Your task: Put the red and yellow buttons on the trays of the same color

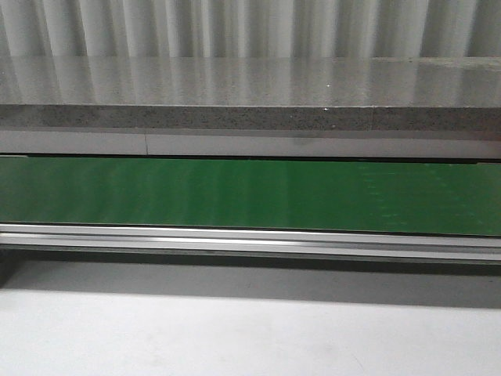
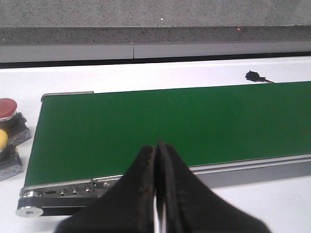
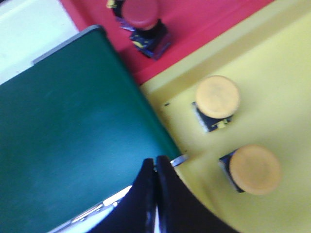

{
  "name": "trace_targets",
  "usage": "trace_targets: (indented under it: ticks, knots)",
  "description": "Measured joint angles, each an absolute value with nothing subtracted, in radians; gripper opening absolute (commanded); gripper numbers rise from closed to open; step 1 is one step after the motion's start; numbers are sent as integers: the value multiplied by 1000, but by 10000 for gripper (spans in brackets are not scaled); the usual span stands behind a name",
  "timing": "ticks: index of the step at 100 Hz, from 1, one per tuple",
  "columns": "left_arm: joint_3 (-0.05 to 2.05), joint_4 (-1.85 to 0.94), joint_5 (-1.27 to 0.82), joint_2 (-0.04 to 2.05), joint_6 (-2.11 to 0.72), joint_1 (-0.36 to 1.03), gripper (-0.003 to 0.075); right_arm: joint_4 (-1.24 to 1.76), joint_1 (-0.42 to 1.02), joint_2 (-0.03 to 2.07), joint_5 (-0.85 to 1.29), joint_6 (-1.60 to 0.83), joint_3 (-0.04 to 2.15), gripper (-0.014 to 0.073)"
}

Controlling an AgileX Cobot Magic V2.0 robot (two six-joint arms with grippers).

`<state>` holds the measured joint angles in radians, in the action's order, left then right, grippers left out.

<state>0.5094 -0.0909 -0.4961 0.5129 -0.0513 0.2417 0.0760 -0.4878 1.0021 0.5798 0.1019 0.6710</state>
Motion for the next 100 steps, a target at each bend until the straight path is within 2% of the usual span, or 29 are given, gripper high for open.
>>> trace_targets:
  ticks: [34, 55, 74, 100]
  knots:
    - [509, -91, -496, 513, -51, 242, -20, 76, -153, 917, 605, -26, 671, -65]
    - [509, -91, -496, 513, -51, 242, -20, 76, 3, 817, 605, -111, 656, -65]
    - [509, -91, -496, 513, -51, 242, -20, 76, 74, 699, 605, -126, 620, -65]
    - [509, -91, -496, 513, -51, 242, -20, 76, 88, 511, 626, -155, 552, -65]
